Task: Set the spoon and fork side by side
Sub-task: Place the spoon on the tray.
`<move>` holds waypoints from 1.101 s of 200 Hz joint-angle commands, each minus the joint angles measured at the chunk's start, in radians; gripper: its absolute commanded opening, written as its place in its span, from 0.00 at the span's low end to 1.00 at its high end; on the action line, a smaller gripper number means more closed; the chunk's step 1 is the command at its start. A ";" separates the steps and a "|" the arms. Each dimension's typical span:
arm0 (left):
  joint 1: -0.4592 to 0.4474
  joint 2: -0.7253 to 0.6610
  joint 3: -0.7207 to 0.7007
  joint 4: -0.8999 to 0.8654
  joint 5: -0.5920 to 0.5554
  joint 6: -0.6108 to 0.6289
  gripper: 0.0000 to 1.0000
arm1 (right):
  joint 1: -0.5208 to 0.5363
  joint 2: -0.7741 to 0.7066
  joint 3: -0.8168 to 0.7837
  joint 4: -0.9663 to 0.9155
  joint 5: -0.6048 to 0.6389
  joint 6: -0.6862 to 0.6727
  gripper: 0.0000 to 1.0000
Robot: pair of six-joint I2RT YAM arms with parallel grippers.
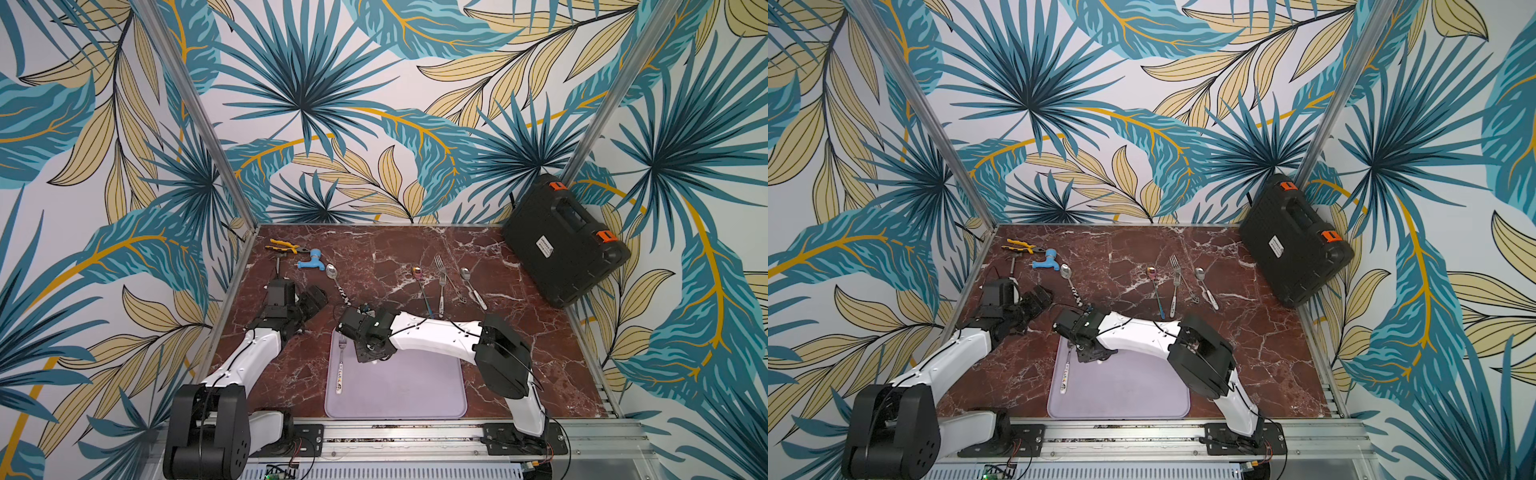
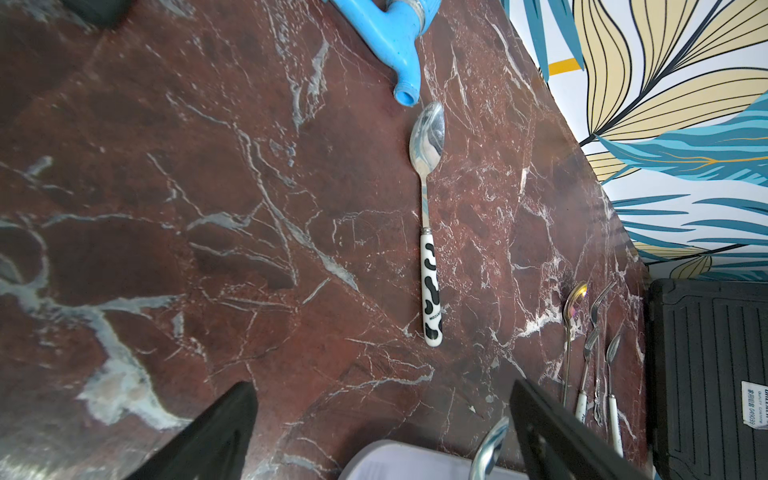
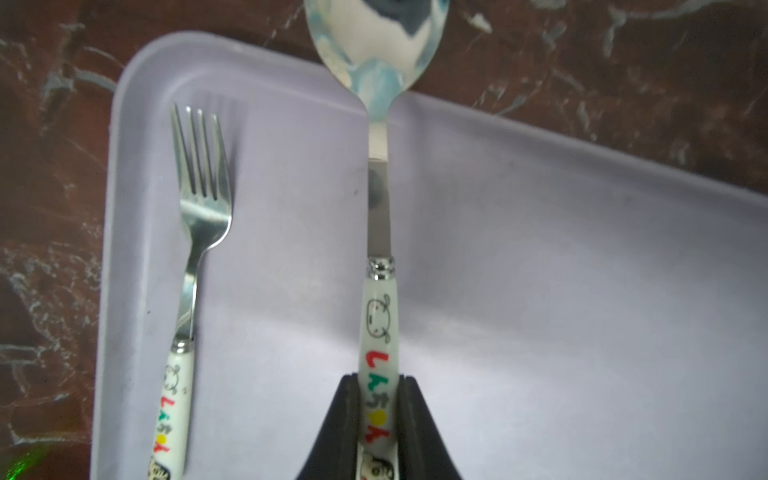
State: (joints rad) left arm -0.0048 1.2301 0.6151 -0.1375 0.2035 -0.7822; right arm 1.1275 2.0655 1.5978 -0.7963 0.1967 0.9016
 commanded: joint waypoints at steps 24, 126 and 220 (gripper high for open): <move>0.009 -0.012 -0.007 0.020 0.010 0.001 1.00 | 0.046 -0.028 -0.060 0.059 -0.027 0.160 0.00; 0.009 -0.033 -0.010 0.016 0.024 -0.006 1.00 | 0.122 0.070 -0.021 0.108 -0.078 0.331 0.00; 0.009 -0.043 -0.009 0.010 0.022 -0.004 1.00 | 0.132 0.112 0.017 0.126 -0.098 0.390 0.00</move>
State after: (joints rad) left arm -0.0048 1.2098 0.6151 -0.1383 0.2249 -0.7860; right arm 1.2518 2.1353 1.5921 -0.6662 0.1139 1.2682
